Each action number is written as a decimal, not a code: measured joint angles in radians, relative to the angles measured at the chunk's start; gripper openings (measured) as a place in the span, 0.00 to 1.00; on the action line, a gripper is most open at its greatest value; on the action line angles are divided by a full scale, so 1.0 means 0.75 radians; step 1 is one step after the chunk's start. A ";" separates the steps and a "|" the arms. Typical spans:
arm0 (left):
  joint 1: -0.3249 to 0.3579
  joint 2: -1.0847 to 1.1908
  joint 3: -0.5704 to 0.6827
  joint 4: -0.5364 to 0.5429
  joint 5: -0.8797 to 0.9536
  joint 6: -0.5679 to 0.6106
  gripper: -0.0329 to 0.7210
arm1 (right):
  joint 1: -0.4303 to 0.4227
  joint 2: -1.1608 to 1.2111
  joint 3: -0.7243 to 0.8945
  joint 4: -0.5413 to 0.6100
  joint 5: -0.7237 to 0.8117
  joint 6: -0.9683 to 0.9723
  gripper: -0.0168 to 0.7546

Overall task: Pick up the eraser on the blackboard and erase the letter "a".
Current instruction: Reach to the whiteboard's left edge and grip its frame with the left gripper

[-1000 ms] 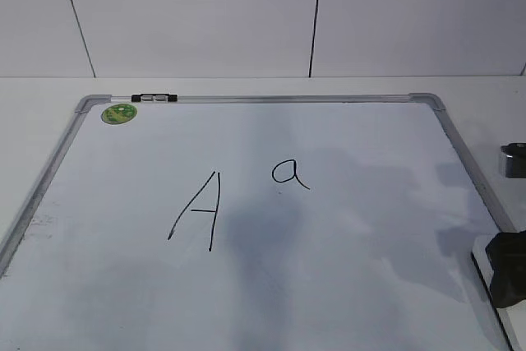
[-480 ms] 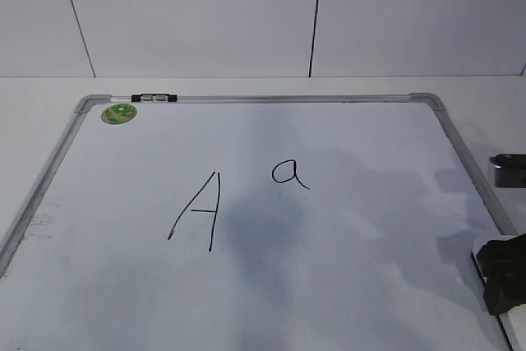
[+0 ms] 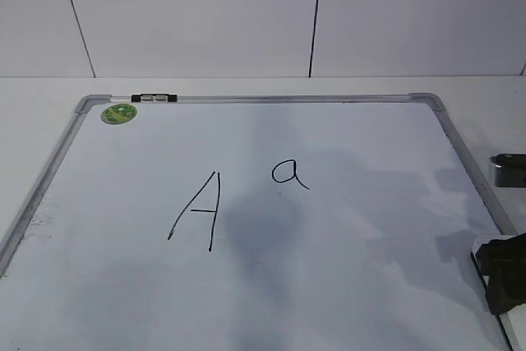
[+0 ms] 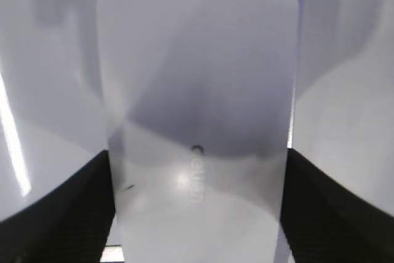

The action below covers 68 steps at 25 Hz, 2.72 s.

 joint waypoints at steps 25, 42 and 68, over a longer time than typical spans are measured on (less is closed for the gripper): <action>0.000 0.000 0.000 0.000 0.000 0.000 0.36 | 0.000 0.000 -0.001 0.000 -0.001 0.002 0.75; 0.000 0.000 0.000 0.000 0.000 0.000 0.36 | 0.003 0.003 -0.101 -0.008 0.121 0.022 0.75; 0.000 0.000 0.000 0.000 0.000 0.000 0.36 | 0.370 0.175 -0.585 0.002 0.356 -0.022 0.75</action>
